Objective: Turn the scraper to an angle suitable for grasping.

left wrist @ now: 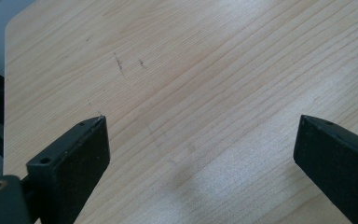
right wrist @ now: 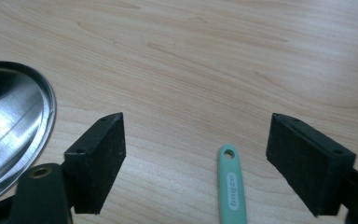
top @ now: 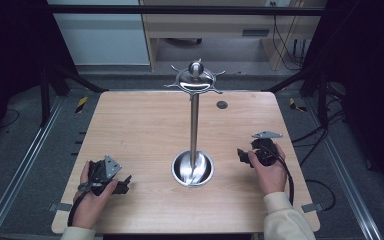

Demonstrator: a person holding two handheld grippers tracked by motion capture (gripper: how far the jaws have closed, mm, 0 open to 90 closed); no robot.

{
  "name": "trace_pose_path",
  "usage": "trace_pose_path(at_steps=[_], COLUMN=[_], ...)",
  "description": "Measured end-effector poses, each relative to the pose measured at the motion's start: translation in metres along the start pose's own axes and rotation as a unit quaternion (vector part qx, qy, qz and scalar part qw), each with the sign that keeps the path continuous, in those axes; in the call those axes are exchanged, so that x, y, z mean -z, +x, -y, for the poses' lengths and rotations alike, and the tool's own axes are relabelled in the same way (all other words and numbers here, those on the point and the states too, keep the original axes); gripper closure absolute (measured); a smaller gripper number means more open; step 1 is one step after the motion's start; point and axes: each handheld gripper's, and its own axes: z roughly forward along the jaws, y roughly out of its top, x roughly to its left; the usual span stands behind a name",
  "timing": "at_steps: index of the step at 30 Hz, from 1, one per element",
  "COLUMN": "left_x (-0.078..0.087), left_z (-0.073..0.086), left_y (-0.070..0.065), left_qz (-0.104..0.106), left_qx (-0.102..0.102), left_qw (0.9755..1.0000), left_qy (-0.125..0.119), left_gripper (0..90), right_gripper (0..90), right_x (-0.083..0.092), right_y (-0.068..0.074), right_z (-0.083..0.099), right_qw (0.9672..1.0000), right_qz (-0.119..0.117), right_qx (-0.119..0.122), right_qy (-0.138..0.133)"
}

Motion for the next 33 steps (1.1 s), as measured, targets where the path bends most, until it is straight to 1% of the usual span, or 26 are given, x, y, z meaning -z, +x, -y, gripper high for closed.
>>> trace_pose_path(at_steps=[2, 4, 6, 9, 11, 12, 15, 17, 20, 22, 25, 29, 33], left_x=[0.000, 0.000, 0.000, 0.000, 0.000, 0.000, 0.000, 0.000, 0.000, 0.000, 0.000, 0.000, 0.001], left_z=[0.000, 0.000, 0.000, 0.000, 0.000, 0.000, 0.000, 0.000, 0.000, 0.000, 0.000, 0.000, 0.000], left_y=[-0.001, 0.000, 0.000, 0.000, 0.000, 0.000, 0.000, 0.000, 0.000, 0.000, 0.000, 0.000, 0.000], left_qz=[0.000, 0.000, 0.000, 0.000, -0.001, 0.000, 0.000, 0.000, 0.000, 0.001, 0.000, 0.000, -0.001], left_qx=[0.001, -0.003, 0.000, 0.002, 0.001, -0.002, -0.005, -0.005, -0.005, -0.006, -0.005, -0.006, -0.006], left_qw=[1.0000, 1.0000, 1.0000, 1.0000, 1.0000, 1.0000, 1.0000, 1.0000, 1.0000, 1.0000, 1.0000, 1.0000, 1.0000], left_qy=[-0.002, 0.001, 0.000, -0.001, -0.001, 0.001, 0.003, 0.004, 0.004, 0.004, 0.004, 0.003, 0.001], left_gripper=[3.3, 3.3, 3.3, 3.3, 3.3, 3.3, 3.3, 3.3, 3.3, 3.3, 3.3, 3.3, 3.3], right_gripper=[20.9, 20.9, 21.3, 25.4, 26.3, 27.6, 29.9, 32.8, 42.4, 48.3, 58.2, 74.1, 82.1], right_x=[0.002, 0.003, 0.005, 0.005, 0.005, 0.003, 0.000, -0.003, -0.007, -0.010, -0.015, -0.018, -0.020], right_y=[0.001, 0.003, 0.005, 0.007, 0.008, 0.011, 0.018, 0.023, 0.028, 0.031, 0.033, 0.033, 0.032], right_z=[0.000, 0.000, 0.000, -0.001, -0.001, -0.001, -0.002, -0.003, -0.003, -0.001, 0.001, 0.003, 0.006], right_qw=[1.0000, 0.9997, 0.9993, 0.9991, 0.9991, 0.9992, 0.9981, 0.9978, 0.9968, 0.9958, 0.9941, 0.9917, 0.9904], right_qz=[0.006, 0.011, 0.019, 0.014, 0.011, 0.008, 0.022, 0.023, 0.020, 0.003, -0.014, -0.032, -0.042], right_qx=[0.002, 0.014, 0.021, 0.028, 0.032, 0.036, 0.058, 0.061, 0.074, 0.085, 0.095, 0.101, 0.100], right_qy=[-0.005, -0.017, -0.025, -0.028, -0.026, -0.016, 0.000, 0.009, 0.021, 0.034, 0.052, 0.073, 0.086])
